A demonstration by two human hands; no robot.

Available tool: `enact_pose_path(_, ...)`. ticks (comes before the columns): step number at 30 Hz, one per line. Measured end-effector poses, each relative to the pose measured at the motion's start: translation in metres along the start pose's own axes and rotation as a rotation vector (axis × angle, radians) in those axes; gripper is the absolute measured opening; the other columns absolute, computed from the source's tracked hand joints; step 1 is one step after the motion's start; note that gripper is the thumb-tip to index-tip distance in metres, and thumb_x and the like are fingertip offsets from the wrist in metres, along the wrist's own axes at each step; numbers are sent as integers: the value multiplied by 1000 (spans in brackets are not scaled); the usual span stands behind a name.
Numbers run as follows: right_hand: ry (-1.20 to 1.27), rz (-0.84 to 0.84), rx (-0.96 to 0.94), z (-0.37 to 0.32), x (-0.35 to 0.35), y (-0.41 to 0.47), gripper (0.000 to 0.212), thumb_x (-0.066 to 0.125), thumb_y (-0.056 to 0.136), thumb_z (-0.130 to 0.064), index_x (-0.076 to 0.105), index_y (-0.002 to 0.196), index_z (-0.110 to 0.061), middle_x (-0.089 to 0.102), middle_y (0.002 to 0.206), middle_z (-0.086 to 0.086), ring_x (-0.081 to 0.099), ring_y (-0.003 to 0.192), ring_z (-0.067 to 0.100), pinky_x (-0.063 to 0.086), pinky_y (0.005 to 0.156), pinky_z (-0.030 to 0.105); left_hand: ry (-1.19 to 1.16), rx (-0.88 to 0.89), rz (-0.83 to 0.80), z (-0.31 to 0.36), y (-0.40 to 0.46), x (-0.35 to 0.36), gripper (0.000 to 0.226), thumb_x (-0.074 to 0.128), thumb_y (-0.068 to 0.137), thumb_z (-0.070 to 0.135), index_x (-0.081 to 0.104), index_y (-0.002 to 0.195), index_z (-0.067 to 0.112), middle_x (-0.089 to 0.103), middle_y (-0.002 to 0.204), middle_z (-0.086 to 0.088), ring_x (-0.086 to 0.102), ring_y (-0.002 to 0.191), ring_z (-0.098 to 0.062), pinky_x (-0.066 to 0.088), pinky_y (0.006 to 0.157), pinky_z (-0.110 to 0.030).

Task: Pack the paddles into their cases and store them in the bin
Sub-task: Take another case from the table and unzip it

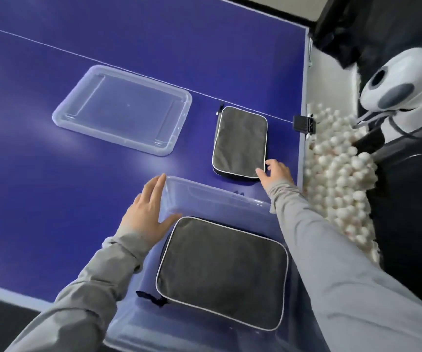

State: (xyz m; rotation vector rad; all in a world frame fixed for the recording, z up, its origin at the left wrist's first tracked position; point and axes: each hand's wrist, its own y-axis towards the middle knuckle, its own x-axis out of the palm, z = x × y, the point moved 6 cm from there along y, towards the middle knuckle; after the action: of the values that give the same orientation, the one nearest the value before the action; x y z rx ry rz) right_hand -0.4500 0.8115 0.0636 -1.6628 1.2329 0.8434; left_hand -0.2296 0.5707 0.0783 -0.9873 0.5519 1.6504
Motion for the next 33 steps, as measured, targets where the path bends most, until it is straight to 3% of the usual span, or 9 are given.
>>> enact_pose_path(4,-31,-98,109,9,21,48,56,56,87,-41,44,130,-7,48,132,16,42,125,33,37,103,42,-8,-7,11,3,-1,-3,92,63,78,52,16,149,18,25,150,4,47,122,-31,47,93,-43)
enact_pose_path(7,12,-111,227,19,38,74,67,59,83,-48,41,129,-3,44,135,18,42,126,35,35,104,42,-9,-18,13,5,0,-5,97,49,72,71,19,149,18,29,149,3,50,119,-33,47,91,-43)
enact_pose_path(14,79,-33,521,38,60,101,99,70,67,-60,27,137,-4,29,143,19,36,130,37,33,105,46,33,41,60,8,3,-7,92,30,79,75,28,146,11,40,143,-7,56,115,-31,49,88,-38)
enact_pose_path(18,183,-66,580,49,73,104,104,71,63,-63,29,135,-2,37,141,14,40,130,30,36,101,41,43,56,77,9,3,-7,86,36,82,68,30,144,10,43,140,-7,57,114,-29,48,87,-35)
enact_pose_path(23,356,-116,550,44,76,107,80,73,63,-59,37,118,-15,49,112,12,48,113,24,42,85,29,37,70,88,10,2,-8,87,33,83,70,32,143,7,45,139,-9,54,117,-27,47,90,-36)
enact_pose_path(25,462,-29,466,36,69,107,82,80,64,-43,36,125,-11,46,126,13,49,115,28,42,92,37,41,77,85,10,3,-8,87,32,83,70,33,143,6,45,138,-10,55,117,-30,47,91,-37)
enact_pose_path(27,568,55,337,25,59,105,82,82,66,-29,32,126,-5,45,130,13,50,114,28,39,98,34,34,80,83,10,2,-8,89,31,83,71,32,143,6,45,139,-11,55,117,-32,48,91,-40)
enact_pose_path(30,684,124,201,10,45,101,72,80,68,-15,33,121,-5,49,113,8,51,95,21,40,84,21,32,83,90,10,2,-9,91,29,82,74,32,143,7,44,140,-12,55,118,-33,49,91,-42)
enact_pose_path(33,748,170,118,0,35,95,60,78,69,-8,35,111,-8,47,102,4,50,86,17,41,75,18,35,77,92,9,1,-8,94,25,79,77,29,145,10,42,142,-9,54,119,-32,49,92,-42)
